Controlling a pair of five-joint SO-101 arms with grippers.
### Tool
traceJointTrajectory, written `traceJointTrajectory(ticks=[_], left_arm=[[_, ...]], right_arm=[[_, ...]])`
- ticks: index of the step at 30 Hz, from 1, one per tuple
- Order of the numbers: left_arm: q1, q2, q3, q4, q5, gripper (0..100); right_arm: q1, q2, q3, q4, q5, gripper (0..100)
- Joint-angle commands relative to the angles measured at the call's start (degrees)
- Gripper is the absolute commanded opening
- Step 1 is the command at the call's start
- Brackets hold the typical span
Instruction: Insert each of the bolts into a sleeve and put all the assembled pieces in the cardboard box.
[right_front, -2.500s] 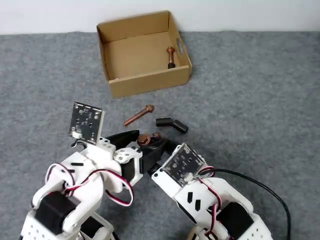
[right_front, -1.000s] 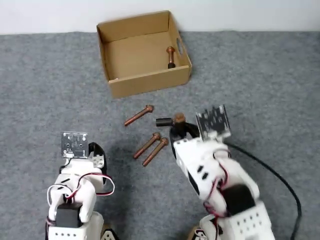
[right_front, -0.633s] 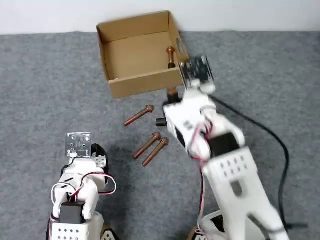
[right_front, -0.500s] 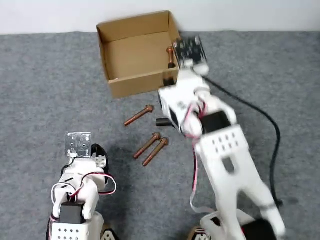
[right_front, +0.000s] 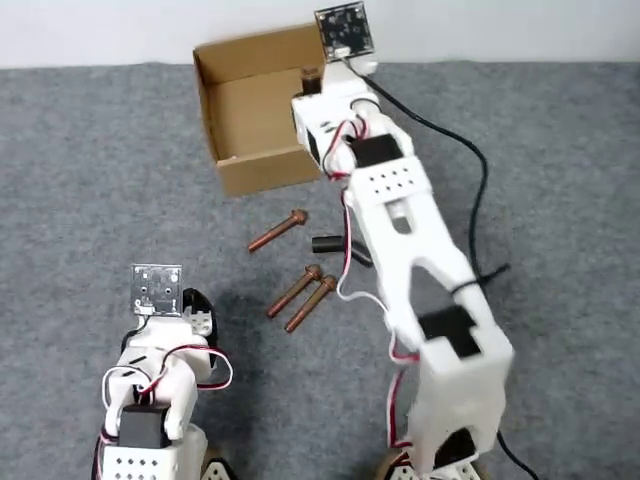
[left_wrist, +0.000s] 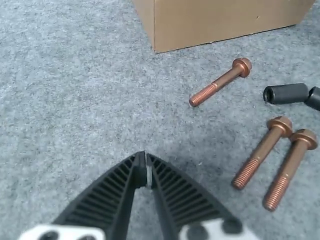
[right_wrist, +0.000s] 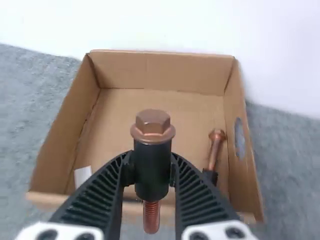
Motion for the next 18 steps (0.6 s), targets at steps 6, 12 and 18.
traceJointTrajectory(ticks=[6,12,18], left_arm=[[-0.44,0.35,-0.31,0.35,0.26,0],[-0.44,0.44,-0.31,0.35,0.26,0],[-0.44,0.44,-0.31,0.35,0.26,0]], right_arm=[[0.57,15.08,-16.26,-8.75,6.86,0.8],[0.57,22.99,-22.51,-7.69,9.93,1.2],[0.4,24.48,-22.86,-0.57,11.34,8.4]])
